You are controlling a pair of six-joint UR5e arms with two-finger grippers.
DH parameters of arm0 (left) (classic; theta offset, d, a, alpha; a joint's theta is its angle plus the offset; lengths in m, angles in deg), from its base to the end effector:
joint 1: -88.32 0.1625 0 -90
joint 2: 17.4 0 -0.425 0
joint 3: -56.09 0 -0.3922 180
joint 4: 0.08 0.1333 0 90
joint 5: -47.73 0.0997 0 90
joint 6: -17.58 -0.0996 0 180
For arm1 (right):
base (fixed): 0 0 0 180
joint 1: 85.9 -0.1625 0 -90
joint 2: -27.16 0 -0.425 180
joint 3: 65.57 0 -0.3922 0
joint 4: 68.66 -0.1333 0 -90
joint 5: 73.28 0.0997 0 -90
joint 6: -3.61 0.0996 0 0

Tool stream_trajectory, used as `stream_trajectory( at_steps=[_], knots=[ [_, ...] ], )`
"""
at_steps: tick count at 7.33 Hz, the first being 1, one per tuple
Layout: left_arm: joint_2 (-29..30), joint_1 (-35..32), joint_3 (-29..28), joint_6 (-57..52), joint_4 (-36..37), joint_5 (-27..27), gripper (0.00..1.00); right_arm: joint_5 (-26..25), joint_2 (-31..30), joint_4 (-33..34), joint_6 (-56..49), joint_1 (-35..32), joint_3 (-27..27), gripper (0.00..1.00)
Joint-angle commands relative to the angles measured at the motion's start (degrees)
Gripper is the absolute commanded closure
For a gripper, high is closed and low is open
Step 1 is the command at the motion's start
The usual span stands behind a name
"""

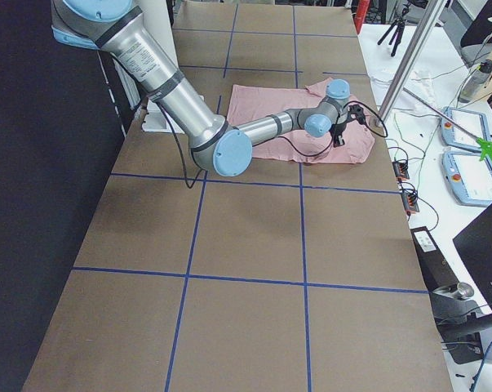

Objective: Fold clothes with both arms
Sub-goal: 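Fold that sleeve inward over the shirt body with the right gripper, then withdraw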

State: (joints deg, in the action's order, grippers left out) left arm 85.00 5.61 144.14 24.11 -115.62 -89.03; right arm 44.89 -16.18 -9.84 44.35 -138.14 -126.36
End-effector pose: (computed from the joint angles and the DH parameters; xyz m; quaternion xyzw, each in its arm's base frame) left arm 0.0156 -0.6006 0.5031 0.2361 0.4088 0.1284 0.8722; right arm -0.4309 -0.6972 0.3198 0.1690 -0.4244 -0.0772 0.8862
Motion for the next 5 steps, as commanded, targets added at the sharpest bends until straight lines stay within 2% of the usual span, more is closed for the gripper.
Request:
stream_trajectory(
  at_steps=[1, 2, 4, 5],
  knots=[
    [-0.01, 0.0, -0.07, -0.03, -0.03, 0.0, 0.0, -2.31, 5.51, 0.07, 1.0, 3.01, 3.72, 1.0],
    [-0.01, 0.0, -0.07, -0.03, -0.12, 0.0, 0.0, -6.42, 9.03, 0.07, 1.61, 4.68, 7.58, 1.0],
    [0.08, 0.0, 0.02, -0.03, -0.12, 0.0, 0.0, -7.25, 9.59, -0.02, 1.62, 5.22, 8.76, 1.0],
    [0.26, 0.0, 0.11, 0.06, -0.12, 0.09, 0.0, -7.69, 9.5, -0.02, 1.62, 5.39, 8.85, 0.44]
  ],
)
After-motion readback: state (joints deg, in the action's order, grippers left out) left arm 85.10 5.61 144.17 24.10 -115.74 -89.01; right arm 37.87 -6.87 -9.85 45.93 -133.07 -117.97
